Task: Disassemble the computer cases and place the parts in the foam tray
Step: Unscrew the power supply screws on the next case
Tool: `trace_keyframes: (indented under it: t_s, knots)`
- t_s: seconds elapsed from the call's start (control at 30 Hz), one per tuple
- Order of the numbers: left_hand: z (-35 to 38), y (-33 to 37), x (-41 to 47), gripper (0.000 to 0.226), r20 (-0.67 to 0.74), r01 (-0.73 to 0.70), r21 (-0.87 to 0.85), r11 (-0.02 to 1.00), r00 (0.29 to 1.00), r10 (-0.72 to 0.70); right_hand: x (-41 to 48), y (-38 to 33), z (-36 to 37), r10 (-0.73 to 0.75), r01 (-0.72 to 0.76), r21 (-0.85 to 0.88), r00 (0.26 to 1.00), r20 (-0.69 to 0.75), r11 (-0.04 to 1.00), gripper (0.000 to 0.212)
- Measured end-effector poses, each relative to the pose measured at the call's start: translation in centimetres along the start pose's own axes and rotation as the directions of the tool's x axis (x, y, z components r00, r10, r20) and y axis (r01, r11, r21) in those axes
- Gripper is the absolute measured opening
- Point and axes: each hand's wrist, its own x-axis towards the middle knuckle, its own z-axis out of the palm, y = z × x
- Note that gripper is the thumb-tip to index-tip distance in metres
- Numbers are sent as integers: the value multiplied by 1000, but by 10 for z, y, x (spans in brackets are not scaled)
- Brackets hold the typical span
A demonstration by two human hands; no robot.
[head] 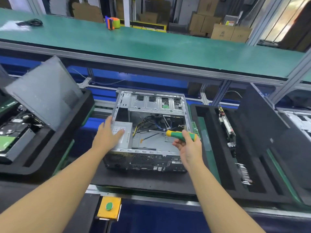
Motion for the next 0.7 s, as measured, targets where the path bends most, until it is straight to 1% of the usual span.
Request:
trace_keyframes:
  t_s: [0.03,0.07,0.1,0.13,0.2,0.37,0.6,0.7]
  knots:
    - [-1,0,1,75,-24,67,-43,997,997,-68,-1,1,-2,-13,13,-23,1000,7,1000,12]
    - [-2,0,2,69,-35,123,-54,991,992,-125,-2,1,-3,-27,28,-51,1000,12,998,13]
    - [-2,-1,2,57,-33,146,-35,989,988,-148,-3,2,-4,-38,39,-79,999,12,996,13]
    - [-2,-2,2,48,-32,146,-15,989,989,-146,-4,2,-4,-45,45,-98,999,7,994,14]
    - [-1,-2,4,41,-37,133,-8,991,990,-133,-3,3,-5,-45,45,-100,999,-3,994,14]
    - [-2,-1,7,38,-62,117,15,993,991,-116,1,4,-7,-59,58,-93,998,-7,994,13]
    - [11,15,15,35,-56,94,-31,995,994,-96,17,1,-9,-132,125,-113,990,-57,986,14]
    - [19,23,18,38,-52,105,-48,993,993,-107,22,-6,-13,-116,112,-72,992,-59,991,15]
